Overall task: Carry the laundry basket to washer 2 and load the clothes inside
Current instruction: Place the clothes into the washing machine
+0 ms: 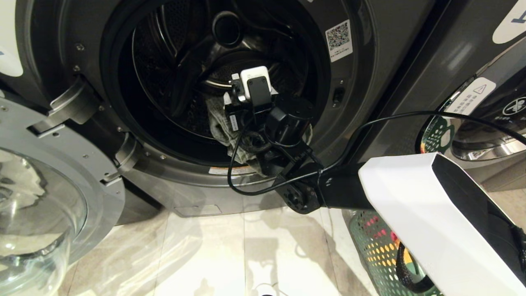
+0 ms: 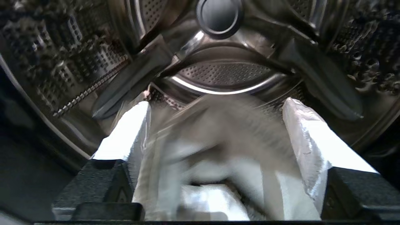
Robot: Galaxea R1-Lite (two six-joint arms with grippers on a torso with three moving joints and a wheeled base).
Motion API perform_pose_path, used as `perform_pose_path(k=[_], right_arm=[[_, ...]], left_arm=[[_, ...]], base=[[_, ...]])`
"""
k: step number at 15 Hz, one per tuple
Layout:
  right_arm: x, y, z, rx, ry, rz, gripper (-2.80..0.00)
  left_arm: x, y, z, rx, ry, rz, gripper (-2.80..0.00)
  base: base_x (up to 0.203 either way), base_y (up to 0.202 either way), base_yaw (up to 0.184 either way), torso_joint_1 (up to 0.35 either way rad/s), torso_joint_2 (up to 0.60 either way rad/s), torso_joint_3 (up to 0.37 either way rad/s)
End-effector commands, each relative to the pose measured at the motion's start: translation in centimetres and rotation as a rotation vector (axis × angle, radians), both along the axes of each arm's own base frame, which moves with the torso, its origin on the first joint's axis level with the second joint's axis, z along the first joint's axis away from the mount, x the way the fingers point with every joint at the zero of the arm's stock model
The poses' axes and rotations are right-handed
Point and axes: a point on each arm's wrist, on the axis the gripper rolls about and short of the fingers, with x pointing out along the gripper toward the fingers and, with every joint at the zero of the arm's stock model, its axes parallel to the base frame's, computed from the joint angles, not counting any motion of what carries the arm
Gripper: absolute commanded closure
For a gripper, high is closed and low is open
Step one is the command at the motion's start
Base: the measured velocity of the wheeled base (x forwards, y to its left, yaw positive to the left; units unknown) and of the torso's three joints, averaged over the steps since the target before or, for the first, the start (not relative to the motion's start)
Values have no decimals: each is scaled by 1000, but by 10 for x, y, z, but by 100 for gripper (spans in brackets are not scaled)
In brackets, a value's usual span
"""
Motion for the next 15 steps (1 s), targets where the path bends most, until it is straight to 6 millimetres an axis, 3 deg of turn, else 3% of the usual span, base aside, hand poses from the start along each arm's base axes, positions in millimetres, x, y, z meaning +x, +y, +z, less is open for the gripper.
perform_pose_path(k=[1,5,8,11,15], right_arm=[[-6,-5,16,34,-36,-3,-280],[-12,-10,25,49,-45,-5,-280],[-27,-7,17,14,13,35,-280],[-72,2,27,23,67,150,-280],[-116,6,8,-60,155,240,-280]], left_arm=[[0,0,0,0,1,-1,0],[0,0,0,0,1,0,0],[0,0,0,0,1,-1,0],[0,0,0,0,1,1,0],[0,0,0,0,1,1,0]], base=[[0,0,0,0,0,0],[0,0,0,0,0,0],[0,0,0,0,0,0],[0,0,0,0,0,0],[0,0,0,0,0,0]])
